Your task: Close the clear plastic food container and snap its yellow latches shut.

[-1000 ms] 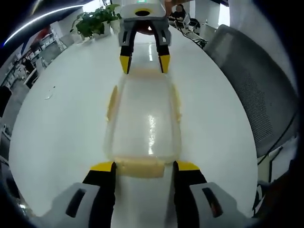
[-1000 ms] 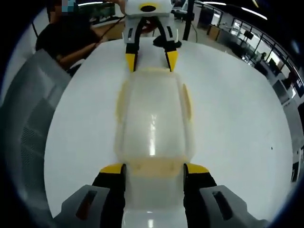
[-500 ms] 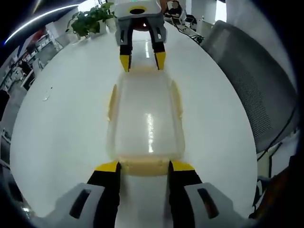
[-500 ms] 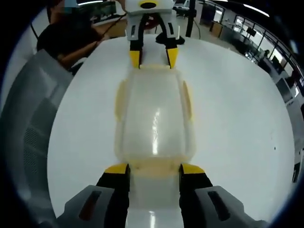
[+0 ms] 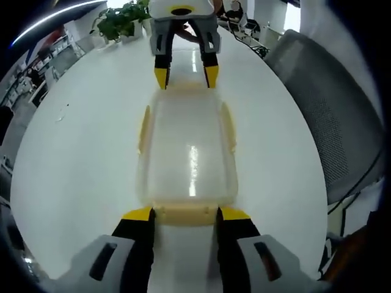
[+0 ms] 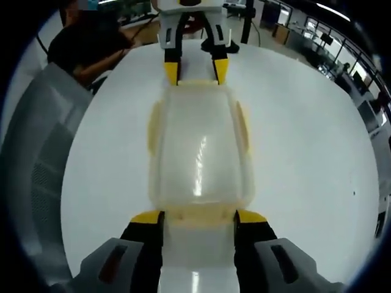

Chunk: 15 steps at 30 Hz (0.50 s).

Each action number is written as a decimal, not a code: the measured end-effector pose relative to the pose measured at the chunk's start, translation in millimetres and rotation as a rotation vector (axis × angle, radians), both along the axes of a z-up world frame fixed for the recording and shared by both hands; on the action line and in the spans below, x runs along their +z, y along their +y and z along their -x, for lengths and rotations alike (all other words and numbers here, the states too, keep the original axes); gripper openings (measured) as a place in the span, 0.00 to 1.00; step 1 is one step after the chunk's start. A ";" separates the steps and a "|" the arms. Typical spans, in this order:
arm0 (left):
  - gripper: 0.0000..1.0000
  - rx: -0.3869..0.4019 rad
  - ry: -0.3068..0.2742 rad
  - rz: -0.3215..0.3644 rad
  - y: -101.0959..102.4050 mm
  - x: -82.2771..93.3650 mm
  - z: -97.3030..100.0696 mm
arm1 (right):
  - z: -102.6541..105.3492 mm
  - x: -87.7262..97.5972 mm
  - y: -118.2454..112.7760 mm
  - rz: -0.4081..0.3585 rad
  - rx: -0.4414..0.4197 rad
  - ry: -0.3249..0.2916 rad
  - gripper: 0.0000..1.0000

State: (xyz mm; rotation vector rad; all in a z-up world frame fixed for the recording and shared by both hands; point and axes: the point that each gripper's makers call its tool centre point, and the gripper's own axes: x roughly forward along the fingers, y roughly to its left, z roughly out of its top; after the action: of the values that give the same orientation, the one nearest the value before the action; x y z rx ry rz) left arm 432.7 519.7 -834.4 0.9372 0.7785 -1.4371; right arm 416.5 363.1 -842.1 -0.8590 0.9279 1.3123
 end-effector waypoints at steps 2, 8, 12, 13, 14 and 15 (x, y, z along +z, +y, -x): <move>0.39 -0.004 0.000 -0.012 -0.6 0.1 0.2 | 0.0 -0.3 -0.1 0.005 0.002 -0.001 0.44; 0.39 -0.020 0.000 -0.008 -0.5 -0.9 0.8 | 1.1 0.1 -2.3 0.024 -0.011 -0.001 0.38; 0.39 -0.018 0.005 -0.011 -0.9 -0.5 1.0 | 1.5 0.3 -2.1 0.013 -0.018 -0.001 0.39; 0.39 -0.015 0.008 -0.011 -0.8 -1.1 0.7 | 1.8 0.2 -1.3 0.017 -0.018 -0.001 0.39; 0.39 -0.018 0.009 -0.011 -0.7 -1.4 0.6 | 1.7 0.2 -0.5 0.025 -0.017 0.000 0.39; 0.39 -0.019 0.009 -0.011 -0.9 -0.9 0.9 | 1.3 -0.1 0.3 0.037 -0.019 0.002 0.39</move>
State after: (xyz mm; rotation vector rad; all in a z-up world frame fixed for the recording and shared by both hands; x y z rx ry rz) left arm 431.8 518.8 -835.4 0.9489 0.7868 -1.4561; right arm 415.2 363.4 -842.2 -0.8759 0.9622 1.2835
